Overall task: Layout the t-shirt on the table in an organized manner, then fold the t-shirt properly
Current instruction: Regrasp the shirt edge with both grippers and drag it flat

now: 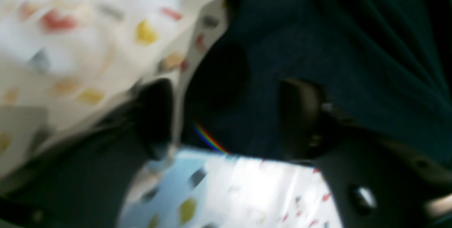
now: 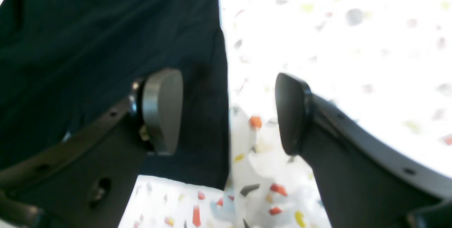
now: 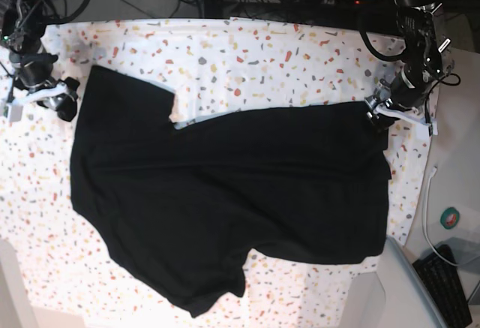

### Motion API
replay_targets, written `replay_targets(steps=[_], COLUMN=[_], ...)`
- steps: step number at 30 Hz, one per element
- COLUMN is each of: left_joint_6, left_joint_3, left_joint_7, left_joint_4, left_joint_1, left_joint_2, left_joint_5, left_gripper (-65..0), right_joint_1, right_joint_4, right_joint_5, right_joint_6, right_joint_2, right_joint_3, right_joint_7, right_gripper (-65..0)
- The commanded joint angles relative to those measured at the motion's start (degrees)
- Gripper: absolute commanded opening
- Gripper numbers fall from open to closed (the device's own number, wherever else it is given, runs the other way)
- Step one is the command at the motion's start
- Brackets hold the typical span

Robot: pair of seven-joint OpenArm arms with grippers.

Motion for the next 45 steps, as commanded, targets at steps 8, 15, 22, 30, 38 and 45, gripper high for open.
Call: replay_targets(steps=[8, 15, 22, 30, 38, 45], left_joint_6=[-0.39, -0.39, -0.39, -0.39, -0.39, -0.04], left_joint_3=[-3.37, -3.28, -3.37, -3.11, -3.19, -4.34], left_joint_7=[1.04, 1.13, 1.13, 1.13, 1.13, 1.13], left_joint_4=[-0.82, -0.82, -0.73, -0.73, 7.62, 19.40], left_joint_1=[0.44, 0.52, 1.05, 1.23, 7.47, 17.75], left_joint_2=[0.58, 0.49, 0.40, -0.13, -0.04, -0.13], left_joint_5=[0.37, 0.55, 0.63, 0.63, 0.63, 0.63], left_gripper=[-65.0, -65.0, -65.0, -65.0, -65.0, -65.0], right_joint_1=[5.51, 8.15, 8.94, 11.05, 3.49, -9.35], right_joint_4=[-12.45, -17.72, -18.60, -24.23, -12.89, 3.11], right_joint_5=[-1.64, -2.35, -2.35, -2.17, -2.08, -2.08], right_joint_6=[5.27, 11.08, 11.08, 11.25, 11.25, 11.08], right_joint_2=[0.87, 0.87, 1.75, 1.92, 1.92, 1.75], right_joint_3=[-0.05, -0.31, -5.59, -5.68, -5.68, -5.68], right_joint_7=[1.33, 1.33, 1.33, 3.27, 3.44, -1.83], right_gripper=[-26.6, -26.6, -26.7, -48.8, -65.0, -65.0])
